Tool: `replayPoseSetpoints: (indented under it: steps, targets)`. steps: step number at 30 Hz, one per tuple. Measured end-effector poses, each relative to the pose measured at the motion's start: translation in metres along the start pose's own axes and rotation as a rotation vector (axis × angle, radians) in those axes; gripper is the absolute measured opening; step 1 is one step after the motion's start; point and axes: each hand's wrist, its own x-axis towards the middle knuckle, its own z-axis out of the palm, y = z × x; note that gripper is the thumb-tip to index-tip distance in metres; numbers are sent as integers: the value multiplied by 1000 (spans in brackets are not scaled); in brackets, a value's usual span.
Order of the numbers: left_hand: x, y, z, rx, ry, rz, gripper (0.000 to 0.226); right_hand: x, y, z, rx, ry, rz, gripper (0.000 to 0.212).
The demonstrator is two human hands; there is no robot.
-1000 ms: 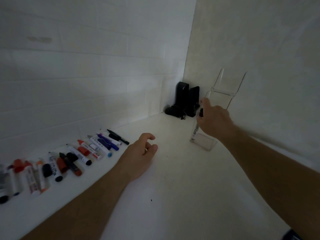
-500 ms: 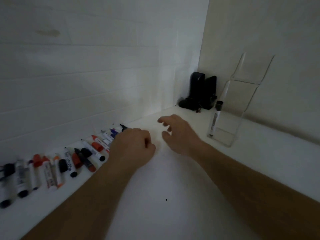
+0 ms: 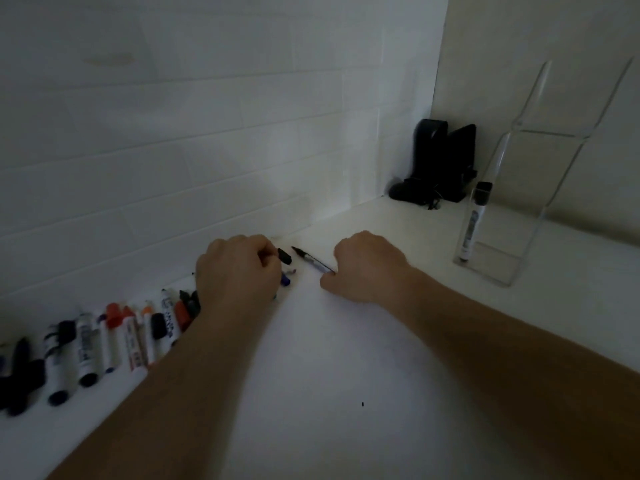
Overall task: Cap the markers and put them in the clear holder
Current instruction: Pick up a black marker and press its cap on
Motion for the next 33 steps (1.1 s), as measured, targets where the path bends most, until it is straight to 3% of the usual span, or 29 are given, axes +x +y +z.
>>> replayPoseSetpoints:
  steps: [4,6,9,12,14,17,19,23,25,27,30,31,33]
  targets:
    - [-3,4,1,-6,5,18,22,-15,5,6,104,5,-61,56]
    - [-5,7,2,-14,6,28,23,-19,1,16,117,37,-116,47]
    - [-1,11,1,-110,-50,-32,26,-29,5,7,82,6,-32,39]
    - [17,20,-1,-57,-171,-18,33,-44,30,-7,-4,-77,91,27]
    - [36,25,-5,-36,-269,-25,42,-50,41,-9,-59,-90,92,31]
    - [50,35,-6,-72,-324,-25,45,-47,49,6,-3,15,83,36]
    - [49,44,-8,-62,-258,15,45,-42,49,15,65,135,91,31]
    - [27,71,-10,-241,-198,95,40,-39,55,25,126,180,91,32]
    - [5,90,-20,-252,-311,261,35,-37,57,21,185,169,125,33]
    - [-24,111,-31,-236,-582,523,31,-35,60,16,229,139,147,32]
    - [-69,130,-38,-281,-913,621,19,-34,67,11,414,97,196,37]
    - [-81,134,-36,-284,-942,626,18,-35,69,11,466,114,193,39]
    - [-91,135,-26,-220,-849,743,13,-37,71,12,532,134,156,39]
